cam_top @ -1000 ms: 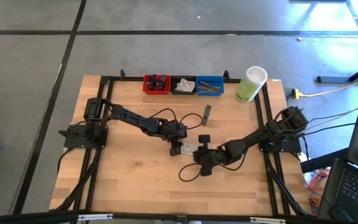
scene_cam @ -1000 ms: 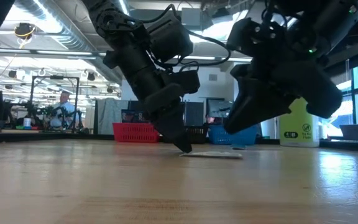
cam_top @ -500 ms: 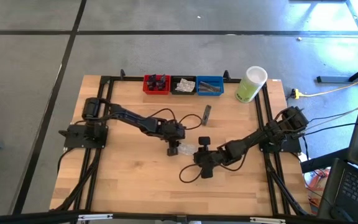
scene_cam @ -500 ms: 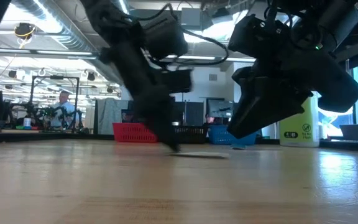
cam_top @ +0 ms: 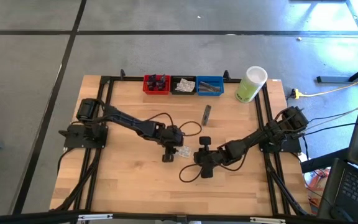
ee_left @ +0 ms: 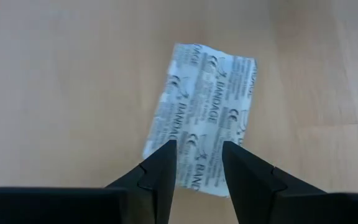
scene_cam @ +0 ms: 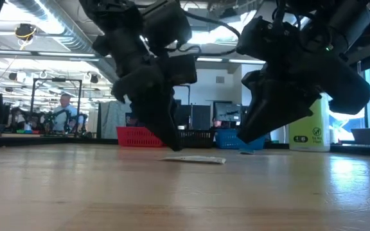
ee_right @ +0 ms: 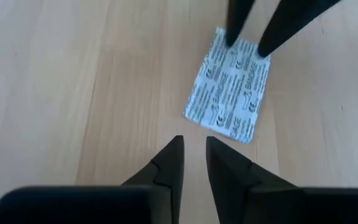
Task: Pick & Place Travel size toiletries
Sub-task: Put the white bandage pack into the black bin
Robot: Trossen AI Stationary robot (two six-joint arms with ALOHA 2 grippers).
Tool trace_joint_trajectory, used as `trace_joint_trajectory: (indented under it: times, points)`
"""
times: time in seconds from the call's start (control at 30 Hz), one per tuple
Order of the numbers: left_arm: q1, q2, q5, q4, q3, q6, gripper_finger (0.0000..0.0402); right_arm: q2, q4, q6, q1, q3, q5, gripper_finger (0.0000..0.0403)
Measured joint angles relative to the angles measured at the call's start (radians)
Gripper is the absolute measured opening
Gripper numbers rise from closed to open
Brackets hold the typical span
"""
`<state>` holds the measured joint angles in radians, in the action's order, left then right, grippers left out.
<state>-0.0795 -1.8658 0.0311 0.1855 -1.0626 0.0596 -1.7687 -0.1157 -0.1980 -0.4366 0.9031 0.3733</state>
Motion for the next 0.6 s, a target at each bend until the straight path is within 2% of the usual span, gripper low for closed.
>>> trace_joint_trajectory:
  times: [0.37,0.6]
  points:
    - [-0.011,-0.092,0.012,-0.06,-0.008,0.024,0.0127,0.0,0.063,0.003,0.0,0.0,-0.007,0.0048]
    - [0.011,-0.112,0.068,-0.098,-0.008,0.061,0.0127,-0.022,0.077,0.016,0.0,0.0,-0.045,0.0059]
